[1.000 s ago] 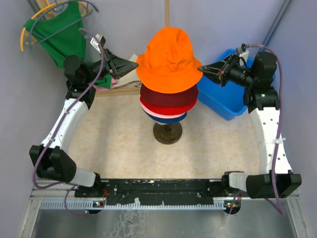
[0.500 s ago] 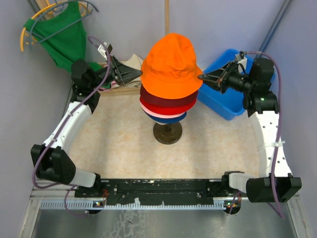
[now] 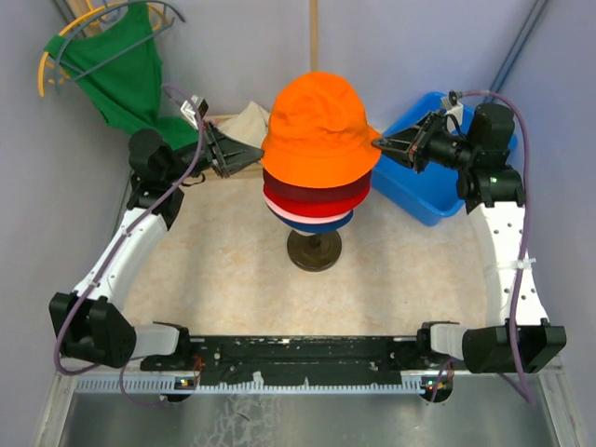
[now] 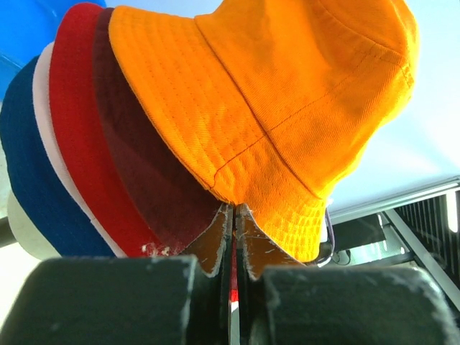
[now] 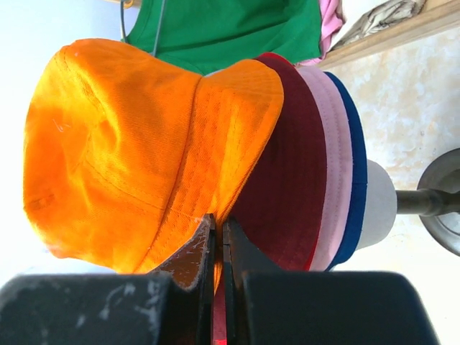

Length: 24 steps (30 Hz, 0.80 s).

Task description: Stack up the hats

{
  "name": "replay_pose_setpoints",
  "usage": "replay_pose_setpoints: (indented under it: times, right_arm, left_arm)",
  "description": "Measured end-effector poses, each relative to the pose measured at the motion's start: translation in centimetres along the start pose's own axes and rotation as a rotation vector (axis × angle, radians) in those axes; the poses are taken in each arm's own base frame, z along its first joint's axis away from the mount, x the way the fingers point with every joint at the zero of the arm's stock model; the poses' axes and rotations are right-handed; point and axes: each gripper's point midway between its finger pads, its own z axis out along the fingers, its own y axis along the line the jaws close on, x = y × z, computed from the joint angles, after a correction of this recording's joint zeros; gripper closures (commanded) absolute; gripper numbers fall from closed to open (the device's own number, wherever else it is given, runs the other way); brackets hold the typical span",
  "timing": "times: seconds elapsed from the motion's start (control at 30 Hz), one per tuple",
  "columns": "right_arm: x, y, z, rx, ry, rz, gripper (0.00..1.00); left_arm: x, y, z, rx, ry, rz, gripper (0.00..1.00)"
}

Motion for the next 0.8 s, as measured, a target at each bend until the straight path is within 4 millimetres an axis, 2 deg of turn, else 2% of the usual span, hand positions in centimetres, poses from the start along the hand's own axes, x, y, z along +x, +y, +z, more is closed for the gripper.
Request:
replay_pose_setpoints:
  times: [0.13, 0.33, 0.47, 0.67, 0.8]
  right_arm:
    - [0.1, -0.6, 0.1, 0.006, 0.001, -0.018, 1.0]
    - [1.1, -3.4, 0.5, 0.048, 0.033, 0.017, 1.0]
    - [1.3, -3.2, 0.3, 0.043, 0.037, 0.007, 1.0]
    - [1.1, -1.7, -0.1, 0.03, 0.03, -0.024, 1.0]
    - [1.1, -1.3, -0.3, 0.027, 0.027, -0.036, 1.0]
  left_arm:
    - [0.0, -0.9, 0.0, 0.002, 0.01, -0.012, 0.96]
    - [0.0, -1.7, -0.1, 0.006, 0.017, -0.016, 0.96]
    - [0.7, -1.2, -0.5, 0.0, 0.017, -0.024, 0.97]
    - [2.3, 1.4, -1.3, -0.033, 0.002, -0.055, 0.98]
    - [2.8, 1.6, -1.6, -0.035, 0.0, -0.043, 0.98]
